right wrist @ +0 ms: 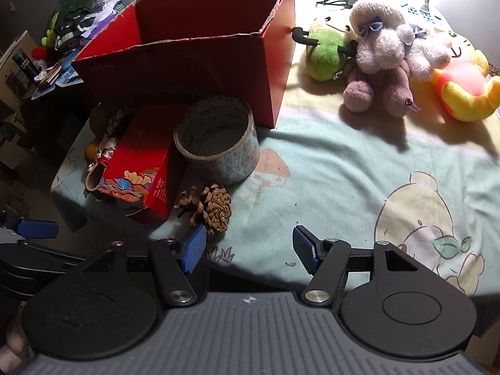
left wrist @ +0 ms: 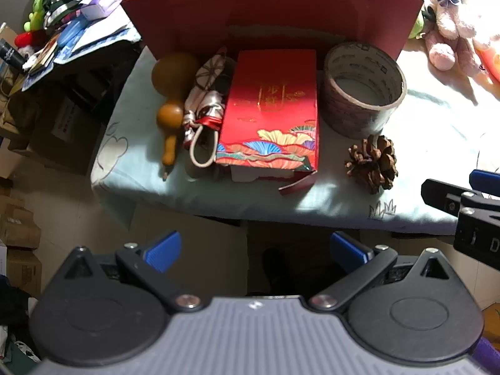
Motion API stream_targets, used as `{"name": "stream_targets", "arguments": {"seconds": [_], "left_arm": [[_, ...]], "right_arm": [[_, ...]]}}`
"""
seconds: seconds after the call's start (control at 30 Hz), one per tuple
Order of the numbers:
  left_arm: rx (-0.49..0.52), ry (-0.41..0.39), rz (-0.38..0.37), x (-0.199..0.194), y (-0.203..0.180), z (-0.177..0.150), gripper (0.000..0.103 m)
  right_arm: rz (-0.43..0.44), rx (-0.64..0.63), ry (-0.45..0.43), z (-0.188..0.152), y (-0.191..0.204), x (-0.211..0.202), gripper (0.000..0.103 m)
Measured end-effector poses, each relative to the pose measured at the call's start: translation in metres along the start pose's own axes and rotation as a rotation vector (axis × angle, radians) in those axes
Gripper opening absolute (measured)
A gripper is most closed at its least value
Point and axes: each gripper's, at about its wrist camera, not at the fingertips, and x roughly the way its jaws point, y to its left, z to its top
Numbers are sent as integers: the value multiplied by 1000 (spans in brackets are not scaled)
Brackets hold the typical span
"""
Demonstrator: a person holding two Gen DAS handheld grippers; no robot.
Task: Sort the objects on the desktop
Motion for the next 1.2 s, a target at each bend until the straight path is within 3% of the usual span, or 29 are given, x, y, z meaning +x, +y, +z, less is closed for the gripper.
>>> {"name": "stream_targets", "arguments": {"seconds": [0.47, 0.63, 0.73, 0.97, 1.1, 1.2], "left_arm": [[-46, -38, -35, -6, 8, -8, 102], [-62, -40, -157, -1, 14, -10, 102], [-84, -46, -189, 3, 16, -12, 102], [-81, 39, -358, 10, 12, -17, 101], [-68, -8, -418, 6, 7, -10, 93], [10, -61, -449, -1, -7, -2, 93]], "right_arm": [[44, -13, 2, -3, 5, -1, 65], [57, -2, -15, 1, 3, 0, 65], [68, 16, -14, 3, -2, 2, 65], [81, 82, -15, 7, -19, 7, 65], [102, 108, -10, 9, -26, 11, 65], [156, 160, 3, 12, -37, 15, 65]]}}
